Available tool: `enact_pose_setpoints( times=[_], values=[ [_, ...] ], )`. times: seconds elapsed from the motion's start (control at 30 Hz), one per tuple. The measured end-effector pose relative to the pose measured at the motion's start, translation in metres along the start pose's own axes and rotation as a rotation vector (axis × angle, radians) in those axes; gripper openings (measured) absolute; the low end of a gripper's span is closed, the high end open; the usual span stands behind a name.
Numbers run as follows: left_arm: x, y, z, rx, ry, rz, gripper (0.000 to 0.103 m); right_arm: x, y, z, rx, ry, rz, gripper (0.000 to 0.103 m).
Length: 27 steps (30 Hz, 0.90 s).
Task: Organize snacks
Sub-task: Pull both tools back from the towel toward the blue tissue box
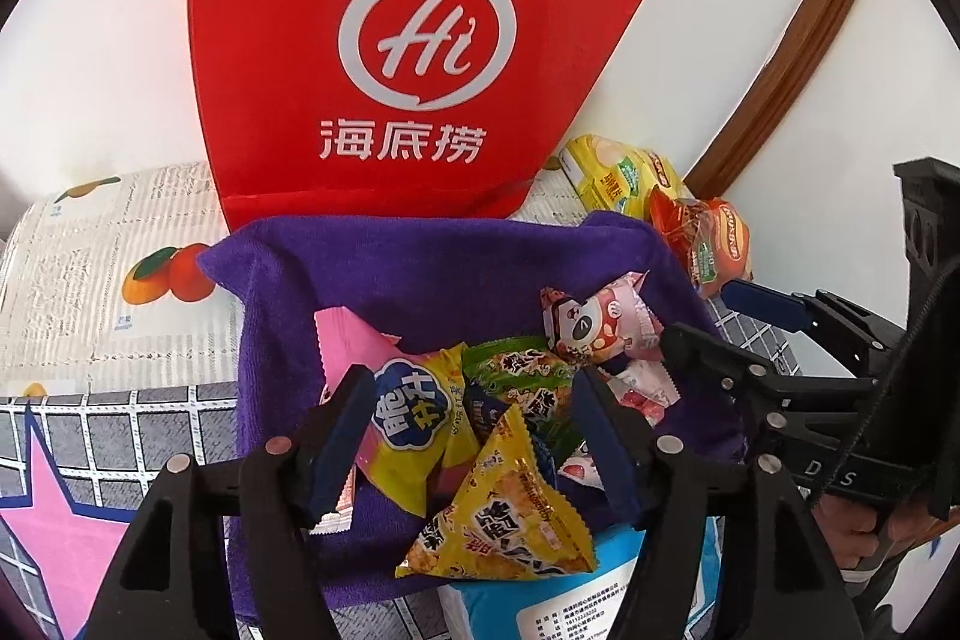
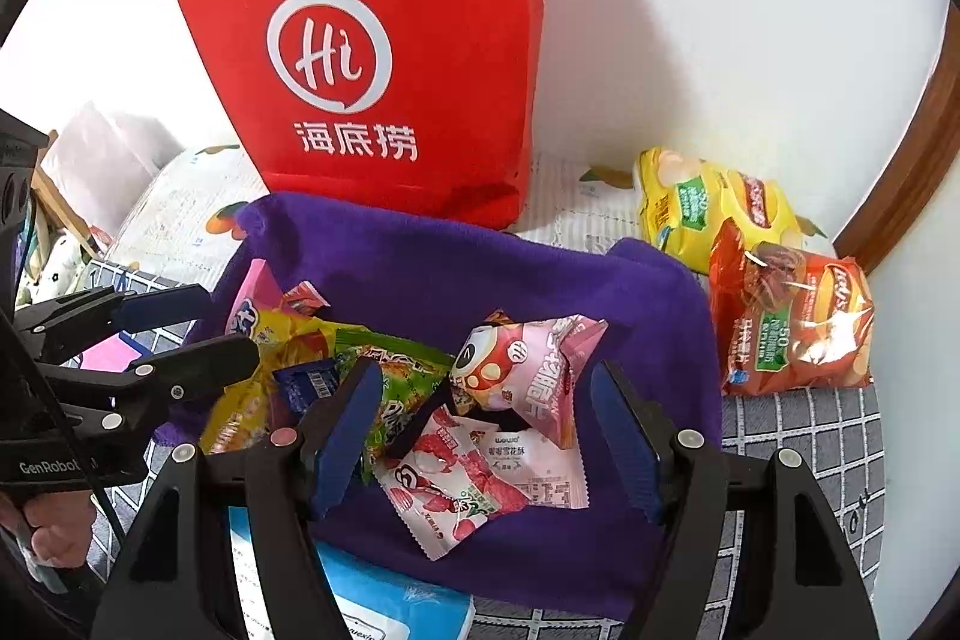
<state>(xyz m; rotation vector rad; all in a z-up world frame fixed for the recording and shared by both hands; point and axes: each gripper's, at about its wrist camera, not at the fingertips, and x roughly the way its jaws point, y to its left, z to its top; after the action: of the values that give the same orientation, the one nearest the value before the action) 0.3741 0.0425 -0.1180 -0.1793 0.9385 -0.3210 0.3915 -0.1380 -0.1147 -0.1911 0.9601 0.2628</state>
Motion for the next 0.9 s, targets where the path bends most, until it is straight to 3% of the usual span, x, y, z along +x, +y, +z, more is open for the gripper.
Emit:
enact_pose_setpoints(
  times=[0.23,0.47,0.63,0.9],
  values=[
    [-0.017,0.0,0.002,-0.009,-0.021,-0.009,0.066,-0.029,-0.002,-0.006,0.042,-0.065,-0.021,0.072],
    [-0.046,-0.024,0.0,0.058,-0.073,-0.001,0.066,-0.056,0.003,-0.045,0.051,-0.1,-0.011,0.072],
    [-0.063,-0.03,-0.009,0.053,-0.067,0.004,0.066,-0.084,0.008,-0.07,0.064,-0.123,-0.021,0.072],
    [-0.095,-0.02,-0.05,0.03,-0.075,0.042,0.066,-0.091,0.015,-0.117,0.143,-0.02,0.026,0.072]
  ],
)
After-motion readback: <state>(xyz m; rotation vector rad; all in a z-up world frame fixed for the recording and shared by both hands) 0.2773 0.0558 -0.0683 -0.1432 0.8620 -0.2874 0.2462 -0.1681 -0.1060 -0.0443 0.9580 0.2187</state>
